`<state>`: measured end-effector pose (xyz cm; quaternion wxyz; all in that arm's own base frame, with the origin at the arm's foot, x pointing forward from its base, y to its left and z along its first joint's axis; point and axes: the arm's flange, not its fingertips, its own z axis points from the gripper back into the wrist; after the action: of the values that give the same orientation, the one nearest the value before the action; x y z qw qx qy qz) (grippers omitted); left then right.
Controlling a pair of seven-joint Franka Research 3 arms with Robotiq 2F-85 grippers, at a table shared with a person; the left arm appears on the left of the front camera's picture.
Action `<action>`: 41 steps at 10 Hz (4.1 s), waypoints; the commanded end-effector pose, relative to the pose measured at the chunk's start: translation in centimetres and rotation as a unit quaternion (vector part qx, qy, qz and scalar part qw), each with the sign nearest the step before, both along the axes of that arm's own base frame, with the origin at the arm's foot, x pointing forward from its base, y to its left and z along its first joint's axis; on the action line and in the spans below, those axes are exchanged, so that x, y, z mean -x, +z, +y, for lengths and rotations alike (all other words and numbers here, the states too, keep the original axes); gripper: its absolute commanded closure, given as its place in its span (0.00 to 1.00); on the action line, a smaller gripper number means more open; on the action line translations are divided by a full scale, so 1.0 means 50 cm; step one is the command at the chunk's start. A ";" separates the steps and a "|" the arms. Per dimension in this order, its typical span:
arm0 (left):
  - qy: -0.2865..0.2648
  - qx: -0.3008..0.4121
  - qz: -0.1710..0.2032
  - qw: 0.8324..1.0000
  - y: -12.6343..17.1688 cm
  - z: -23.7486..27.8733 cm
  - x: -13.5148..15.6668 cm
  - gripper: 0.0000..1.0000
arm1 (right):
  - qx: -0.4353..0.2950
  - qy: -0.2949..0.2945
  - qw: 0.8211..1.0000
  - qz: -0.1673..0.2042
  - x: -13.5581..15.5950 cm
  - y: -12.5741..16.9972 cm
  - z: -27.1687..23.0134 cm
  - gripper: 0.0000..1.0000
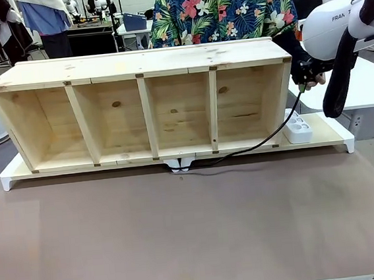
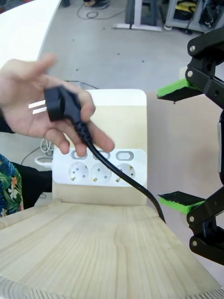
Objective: Perform cable management.
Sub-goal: Release the Power Cable when the human grasps it.
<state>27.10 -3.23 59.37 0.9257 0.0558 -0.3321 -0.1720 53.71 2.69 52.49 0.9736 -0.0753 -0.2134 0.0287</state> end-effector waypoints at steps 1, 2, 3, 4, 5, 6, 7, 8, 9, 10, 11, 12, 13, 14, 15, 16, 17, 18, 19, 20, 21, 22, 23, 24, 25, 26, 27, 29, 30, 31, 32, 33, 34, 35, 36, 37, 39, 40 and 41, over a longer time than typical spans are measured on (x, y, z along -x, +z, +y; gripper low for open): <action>0.000 0.000 -0.004 1.000 0.001 0.000 -0.001 0.00 | 0.000 0.000 1.000 0.001 -0.001 -0.002 0.000 0.00; 0.000 0.000 -0.004 1.000 0.001 0.000 -0.001 0.00 | 0.000 0.000 1.000 0.001 -0.001 -0.002 0.000 0.00; 0.000 0.000 -0.004 1.000 0.001 0.000 -0.001 0.00 | 0.000 0.000 1.000 0.001 -0.001 -0.002 0.000 0.00; 0.000 0.000 -0.004 1.000 0.001 0.000 -0.001 0.00 | 0.000 0.000 1.000 0.001 -0.001 -0.002 0.000 0.00; 0.000 0.000 -0.004 1.000 0.001 0.000 -0.001 0.00 | 0.000 0.000 1.000 0.001 -0.001 -0.002 0.000 0.00; 0.000 0.000 -0.004 1.000 0.001 0.000 -0.001 0.00 | 0.000 0.000 1.000 0.001 -0.001 -0.002 0.000 0.00; 0.000 0.000 -0.004 1.000 0.001 0.000 -0.001 0.00 | 0.000 0.000 1.000 0.001 -0.001 -0.002 0.000 0.00; 0.000 0.000 -0.004 1.000 0.001 0.000 -0.001 0.00 | 0.000 0.000 1.000 0.001 -0.001 -0.002 0.000 0.00; 0.000 0.000 -0.004 1.000 0.001 0.000 -0.001 0.00 | 0.000 0.000 1.000 0.001 -0.001 -0.002 0.000 0.00; 0.000 0.000 -0.004 1.000 0.001 0.000 -0.001 0.00 | 0.000 0.000 1.000 0.001 -0.001 -0.002 0.000 0.00; 0.000 0.000 -0.004 1.000 0.001 0.000 -0.001 0.00 | 0.000 0.000 1.000 0.001 -0.001 -0.002 0.000 0.00; 0.000 0.000 -0.004 1.000 0.001 0.000 -0.001 0.00 | 0.000 0.000 1.000 0.001 -0.001 -0.002 0.000 0.00; 0.000 0.000 -0.004 1.000 0.001 0.000 -0.001 0.00 | 0.000 0.000 1.000 0.001 -0.001 -0.002 0.000 0.00; 0.000 0.000 -0.004 1.000 0.001 0.000 -0.001 0.00 | 0.000 0.000 1.000 0.001 -0.001 -0.002 0.000 0.00; 0.000 0.000 -0.004 1.000 0.001 0.000 -0.001 0.00 | 0.000 0.000 1.000 0.001 -0.001 -0.002 0.000 0.00; 0.000 0.000 -0.004 1.000 0.001 0.000 -0.001 0.00 | 0.000 0.000 1.000 0.001 -0.001 -0.002 0.000 0.00; 0.000 0.000 -0.004 1.000 0.001 0.000 -0.001 0.00 | 0.000 0.000 1.000 0.001 -0.001 -0.002 0.000 0.00; 0.000 0.000 -0.004 1.000 0.001 0.000 -0.001 0.00 | 0.000 0.000 1.000 0.001 -0.001 -0.002 0.000 0.00; 0.000 0.000 -0.004 1.000 0.001 0.000 -0.001 0.00 | 0.000 0.000 1.000 0.001 -0.001 -0.002 0.000 0.00; 0.000 0.000 -0.004 1.000 0.001 0.000 -0.001 0.00 | 0.000 0.000 1.000 0.001 -0.001 -0.002 0.000 0.00; 0.000 0.000 -0.004 1.000 0.001 0.000 -0.001 0.00 | 0.000 0.000 1.000 0.001 -0.001 -0.002 0.000 0.00; 0.000 0.000 -0.004 1.000 0.001 0.000 -0.001 0.00 | 0.000 0.000 1.000 0.001 -0.001 -0.002 0.000 0.00; 0.000 0.000 -0.004 1.000 0.001 0.000 -0.001 0.00 | 0.000 0.000 1.000 0.001 -0.001 -0.002 0.000 0.00; 0.000 0.000 -0.004 1.000 0.001 0.000 -0.001 0.00 | 0.000 0.000 1.000 0.001 -0.001 -0.002 0.000 0.00; 0.000 0.000 -0.004 1.000 0.001 0.000 -0.001 0.00 | 0.000 0.000 1.000 0.001 -0.001 -0.002 0.000 0.00; 0.000 0.000 -0.004 1.000 0.001 0.000 -0.001 0.00 | 0.000 0.000 1.000 0.001 -0.001 -0.002 0.000 0.00; 0.000 0.000 -0.004 1.000 0.001 0.000 -0.001 0.00 | 0.000 0.000 1.000 0.001 -0.001 -0.002 0.000 0.00; 0.000 0.000 -0.004 1.000 0.001 0.000 -0.001 0.00 | 0.000 0.000 1.000 0.001 -0.001 -0.002 0.000 0.00; 0.000 0.000 -0.004 1.000 0.001 0.000 -0.001 0.00 | 0.000 0.000 1.000 0.001 -0.001 -0.002 0.000 0.00; 0.000 0.000 -0.004 1.000 0.001 0.000 -0.001 0.00 | 0.000 0.000 1.000 0.001 -0.001 -0.002 0.000 0.00; 0.000 0.000 -0.004 1.000 0.001 0.000 -0.001 0.00 | 0.000 0.000 1.000 0.001 -0.001 -0.002 0.000 0.00; 0.000 0.000 -0.004 1.000 0.001 0.000 -0.001 0.00 | 0.000 0.000 1.000 0.001 -0.001 -0.002 0.000 0.00; 0.000 0.000 -0.004 1.000 0.001 0.000 -0.001 0.00 | 0.000 0.000 1.000 0.001 -0.001 -0.002 0.000 0.00; 0.000 0.000 -0.004 1.000 0.001 0.000 -0.001 0.00 | 0.000 0.000 1.000 0.001 -0.001 -0.002 0.000 0.00; 0.000 0.000 -0.004 1.000 0.001 0.000 -0.001 0.00 | 0.000 0.000 1.000 0.001 -0.001 -0.002 0.000 0.00; 0.000 0.000 -0.004 1.000 0.001 0.000 -0.001 0.00 | 0.000 0.000 1.000 0.001 -0.001 -0.002 0.000 0.00; 0.000 0.000 -0.004 1.000 0.001 0.000 -0.001 0.00 | 0.000 0.000 1.000 0.001 -0.001 -0.002 0.000 0.00; 0.000 0.000 -0.004 1.000 0.001 0.000 -0.001 0.00 | 0.000 0.000 1.000 0.001 -0.001 -0.002 0.000 0.00; 0.000 0.000 -0.004 1.000 0.001 0.000 -0.001 0.00 | 0.000 0.000 1.000 0.001 -0.001 -0.002 0.000 0.00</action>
<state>27.10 -3.23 59.37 0.9257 0.0558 -0.3321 -0.1720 53.71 2.69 52.49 0.9736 -0.0753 -0.2134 0.0287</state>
